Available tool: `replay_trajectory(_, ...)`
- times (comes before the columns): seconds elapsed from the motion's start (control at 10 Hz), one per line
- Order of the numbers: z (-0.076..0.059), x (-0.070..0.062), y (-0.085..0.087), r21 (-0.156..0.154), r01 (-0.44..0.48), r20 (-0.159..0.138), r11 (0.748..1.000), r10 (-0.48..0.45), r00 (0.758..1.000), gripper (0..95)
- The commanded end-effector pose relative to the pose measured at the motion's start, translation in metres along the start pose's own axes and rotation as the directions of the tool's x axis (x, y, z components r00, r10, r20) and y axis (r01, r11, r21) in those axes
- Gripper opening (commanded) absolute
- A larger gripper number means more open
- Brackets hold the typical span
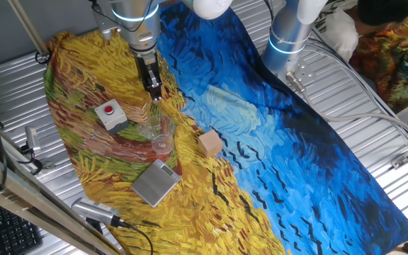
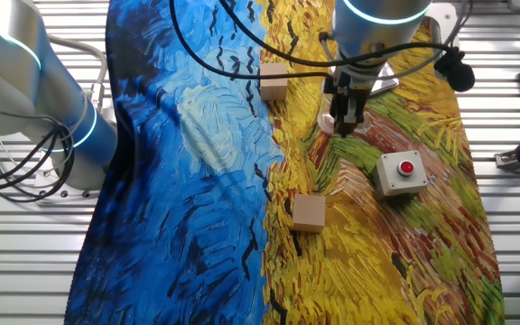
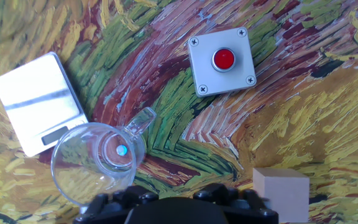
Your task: Pick up the cup
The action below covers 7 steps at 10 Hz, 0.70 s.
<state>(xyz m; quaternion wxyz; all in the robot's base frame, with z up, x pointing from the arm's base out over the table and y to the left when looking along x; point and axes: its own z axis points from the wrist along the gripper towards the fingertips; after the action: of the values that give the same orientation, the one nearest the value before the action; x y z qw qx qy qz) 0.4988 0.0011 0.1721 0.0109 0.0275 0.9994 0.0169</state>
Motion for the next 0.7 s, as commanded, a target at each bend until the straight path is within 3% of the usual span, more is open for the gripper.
replay_trajectory(0.1, -0.0004, -0.0007, -0.0003, 0.011, -0.002, 0.012, 1.0, 0.002, 1.0, 0.0)
replay_trajectory(0.3, -0.0014, -0.0005, 0.0, 0.03, 0.011, 0.02, 0.999, -0.012, 1.0, 0.0)
replay_trajectory(0.7, -0.0039, 0.0002, 0.0009, 0.029, 0.027, 0.016, 0.999, -0.027, 1.0, 0.0)
